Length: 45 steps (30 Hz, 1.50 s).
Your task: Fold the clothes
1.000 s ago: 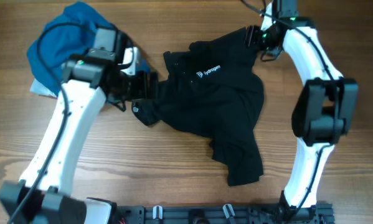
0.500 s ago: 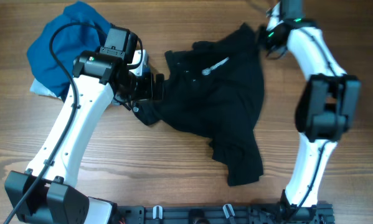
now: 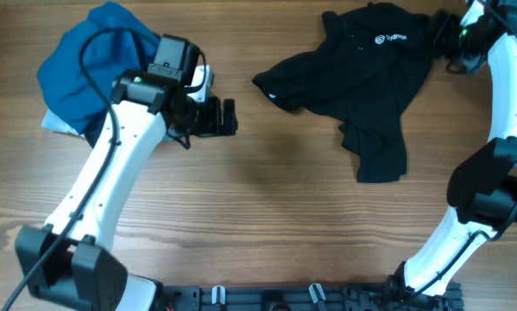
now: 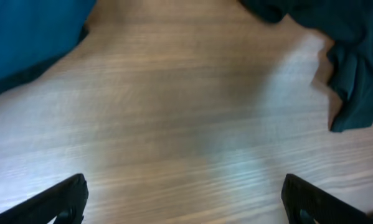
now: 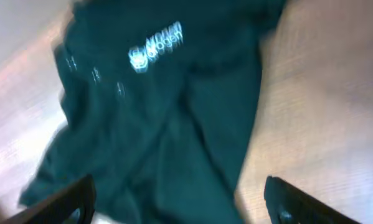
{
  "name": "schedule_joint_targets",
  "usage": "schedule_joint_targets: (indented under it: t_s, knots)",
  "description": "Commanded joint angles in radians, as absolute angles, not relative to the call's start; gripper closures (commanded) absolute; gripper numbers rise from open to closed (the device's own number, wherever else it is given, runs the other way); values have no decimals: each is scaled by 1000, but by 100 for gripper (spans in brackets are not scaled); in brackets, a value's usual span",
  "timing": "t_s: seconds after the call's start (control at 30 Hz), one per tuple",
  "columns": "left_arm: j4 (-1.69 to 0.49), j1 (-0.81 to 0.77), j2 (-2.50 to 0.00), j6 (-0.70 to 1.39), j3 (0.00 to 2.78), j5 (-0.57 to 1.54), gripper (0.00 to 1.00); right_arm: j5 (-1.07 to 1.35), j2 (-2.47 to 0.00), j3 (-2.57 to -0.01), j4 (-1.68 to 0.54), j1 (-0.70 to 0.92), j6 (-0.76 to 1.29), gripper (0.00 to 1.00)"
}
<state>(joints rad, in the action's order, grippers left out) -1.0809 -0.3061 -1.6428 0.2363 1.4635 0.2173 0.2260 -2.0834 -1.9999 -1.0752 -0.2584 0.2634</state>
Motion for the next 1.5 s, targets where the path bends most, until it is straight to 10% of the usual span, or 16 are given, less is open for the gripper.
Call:
schedule_joint_targets:
  t_s: [0.0, 0.37, 0.5, 0.7, 0.83, 1.0, 1.23, 1.4, 1.47]
  knots:
    - [-938, -351, -1740, 216, 1470, 213, 7, 296, -2104, -1982, -1156, -223, 216, 13]
    - [-288, -428, -2082, 533, 1470, 513, 27, 317, -2104, -1972, -1271, -109, 182, 16]
    - [-249, -447, -2140, 558, 1470, 515, 50, 416, -2104, -1941, -1262, -29, 126, 71]
    - [-453, -360, -2069, 505, 1471, 470, 65, 492, -2104, -1719, -976, 169, 38, 87]
    - [-611, -266, -1983, 427, 1471, 471, 66, 369, -2104, -1583, -751, 263, 94, 49]
    - [-727, -200, -1873, 388, 1471, 471, 63, 323, -2104, -1468, -542, 278, 189, 40]
    - [-757, -200, -1715, 388, 1471, 471, 57, 273, -2115, -1392, -410, 281, 296, 56]
    - [-777, -200, -1604, 388, 1471, 471, 55, 273, -2138, -1392, -399, 285, 321, 95]
    - [-788, -200, -1552, 388, 1471, 470, 52, 301, -2133, -1393, -416, 285, 314, 96]
